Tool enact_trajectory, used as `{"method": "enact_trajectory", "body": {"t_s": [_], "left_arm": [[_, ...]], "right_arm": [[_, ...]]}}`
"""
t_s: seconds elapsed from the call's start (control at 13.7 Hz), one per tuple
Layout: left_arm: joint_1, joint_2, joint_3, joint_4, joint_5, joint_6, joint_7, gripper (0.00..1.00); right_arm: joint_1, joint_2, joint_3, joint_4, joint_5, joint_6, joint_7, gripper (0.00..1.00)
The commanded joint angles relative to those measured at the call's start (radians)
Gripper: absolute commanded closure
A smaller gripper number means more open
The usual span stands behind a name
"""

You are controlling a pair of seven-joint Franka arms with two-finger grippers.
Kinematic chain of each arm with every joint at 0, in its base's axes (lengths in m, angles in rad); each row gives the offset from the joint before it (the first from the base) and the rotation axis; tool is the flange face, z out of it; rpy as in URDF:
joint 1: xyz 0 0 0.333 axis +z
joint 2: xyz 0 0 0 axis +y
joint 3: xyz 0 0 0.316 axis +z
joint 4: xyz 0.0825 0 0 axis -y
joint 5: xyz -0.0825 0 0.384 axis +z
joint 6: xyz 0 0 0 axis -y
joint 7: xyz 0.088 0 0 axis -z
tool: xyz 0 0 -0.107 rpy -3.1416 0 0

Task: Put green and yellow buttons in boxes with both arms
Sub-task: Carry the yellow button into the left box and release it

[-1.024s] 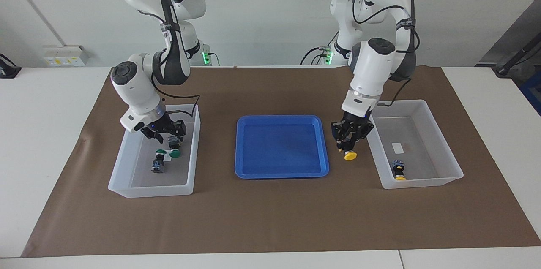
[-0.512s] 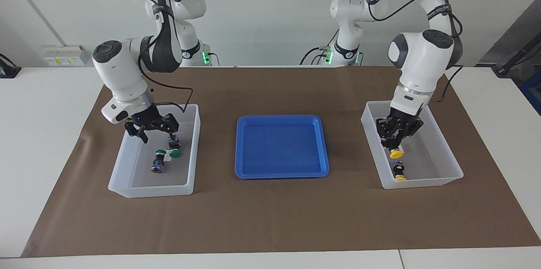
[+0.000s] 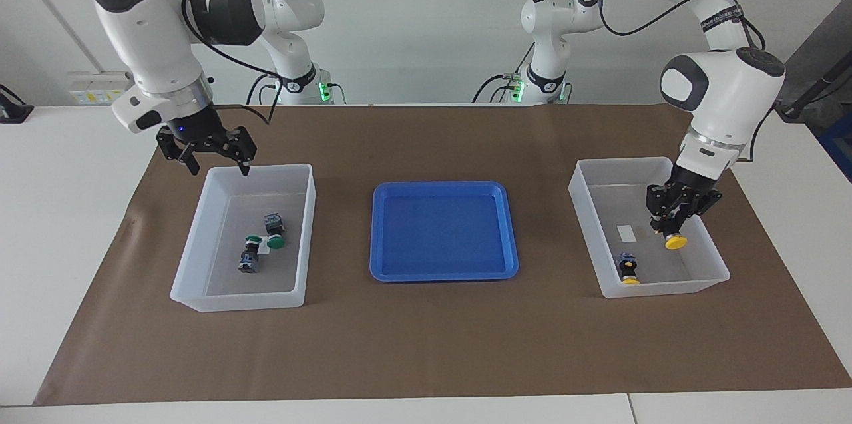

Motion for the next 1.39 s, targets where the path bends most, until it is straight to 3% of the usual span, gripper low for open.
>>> {"method": "enact_trajectory", "body": {"t_s": [0.0,0.22,0.44,0.73,1.02,1.1,1.17,1.24,1.32], "left_arm": [[0.016,0.043,-0.011,-0.007,-0.03,0.066,0.038,1.0],[0.016,0.088,-0.011,-0.01,-0.03,0.108,0.038,1.0],[0.016,0.135,-0.011,-0.024,-0.03,0.187,0.038,1.0],[0.013,0.197,-0.011,-0.024,-0.03,0.27,0.038,1.0],[0.002,0.208,-0.011,-0.037,-0.03,0.281,0.038,1.0],[0.001,0.206,-0.011,-0.053,-0.03,0.283,0.037,0.89],[0.005,0.203,-0.011,-0.057,-0.03,0.281,0.037,0.7],[0.005,0.203,-0.011,-0.059,-0.03,0.278,0.037,0.44],[0.007,0.202,-0.011,-0.059,-0.03,0.278,0.038,0.06]], "right_arm": [[-0.011,-0.014,0.001,0.1,-0.004,-0.143,0.019,0.0],[-0.014,-0.052,-0.002,0.145,-0.007,-0.237,0.019,0.0],[-0.024,-0.086,0.007,0.087,0.008,-0.231,0.022,0.0],[-0.033,-0.087,0.011,0.088,0.008,-0.243,0.018,0.0],[-0.03,-0.077,0.011,0.116,0.012,-0.276,0.013,0.0],[-0.03,-0.077,0.011,0.116,0.012,-0.276,0.014,0.0],[-0.025,-0.08,0.011,0.111,-0.004,-0.274,0.011,0.0],[-0.023,-0.081,0.011,0.11,-0.008,-0.27,0.008,0.0],[-0.023,-0.08,0.011,0.11,-0.011,-0.268,0.007,0.0]]}}
